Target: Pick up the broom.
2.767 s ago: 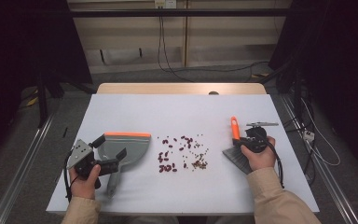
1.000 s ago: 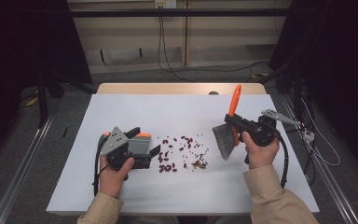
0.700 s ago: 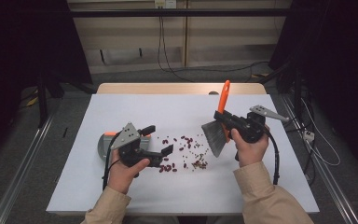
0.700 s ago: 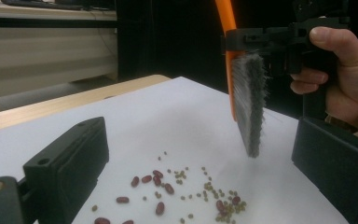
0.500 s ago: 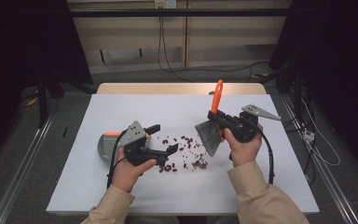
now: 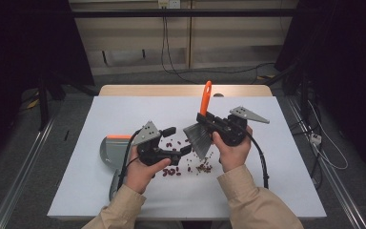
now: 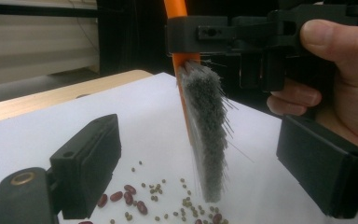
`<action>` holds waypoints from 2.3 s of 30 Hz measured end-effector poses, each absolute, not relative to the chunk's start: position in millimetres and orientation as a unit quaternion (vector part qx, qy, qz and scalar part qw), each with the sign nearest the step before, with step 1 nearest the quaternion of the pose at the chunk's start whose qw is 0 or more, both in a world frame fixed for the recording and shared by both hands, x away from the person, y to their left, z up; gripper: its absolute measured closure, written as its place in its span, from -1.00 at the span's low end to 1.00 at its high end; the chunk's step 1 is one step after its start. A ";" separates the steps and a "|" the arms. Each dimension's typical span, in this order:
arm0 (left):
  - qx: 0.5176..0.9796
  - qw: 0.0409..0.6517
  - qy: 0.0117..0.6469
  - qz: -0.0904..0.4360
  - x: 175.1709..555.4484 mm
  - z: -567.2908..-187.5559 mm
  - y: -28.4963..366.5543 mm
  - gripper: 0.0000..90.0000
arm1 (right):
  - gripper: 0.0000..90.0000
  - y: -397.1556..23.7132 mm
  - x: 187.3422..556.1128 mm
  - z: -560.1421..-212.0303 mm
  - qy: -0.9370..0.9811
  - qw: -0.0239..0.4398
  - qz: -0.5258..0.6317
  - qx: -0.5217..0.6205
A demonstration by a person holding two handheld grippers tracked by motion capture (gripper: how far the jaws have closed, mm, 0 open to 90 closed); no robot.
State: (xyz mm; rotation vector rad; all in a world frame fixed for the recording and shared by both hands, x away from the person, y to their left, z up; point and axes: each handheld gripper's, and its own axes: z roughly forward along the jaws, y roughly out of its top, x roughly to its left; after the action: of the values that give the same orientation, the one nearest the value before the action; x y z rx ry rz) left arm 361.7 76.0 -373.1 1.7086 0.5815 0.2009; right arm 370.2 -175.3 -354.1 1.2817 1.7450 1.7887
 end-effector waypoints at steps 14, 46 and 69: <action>0.734 0.604 0.288 0.117 363.5 -372.6 70.5 0.00 | 0.58 -147.7 366.8 -356.5 0.621 0.149 0.638 0.430; 0.712 0.640 0.275 0.094 367.3 -371.2 91.7 0.89 | -0.31 -191.4 370.6 -378.9 0.674 0.125 0.658 0.312; 0.703 0.657 0.264 0.066 367.5 -372.2 84.8 0.89 | -0.42 -174.6 379.8 -410.9 0.715 0.071 0.635 0.284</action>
State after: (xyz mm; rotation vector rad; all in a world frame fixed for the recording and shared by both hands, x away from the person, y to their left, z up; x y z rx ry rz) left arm 367.5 84.8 -372.2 1.5933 0.5993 0.1505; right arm 379.8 -174.6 -410.9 0.8528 2.1500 1.9095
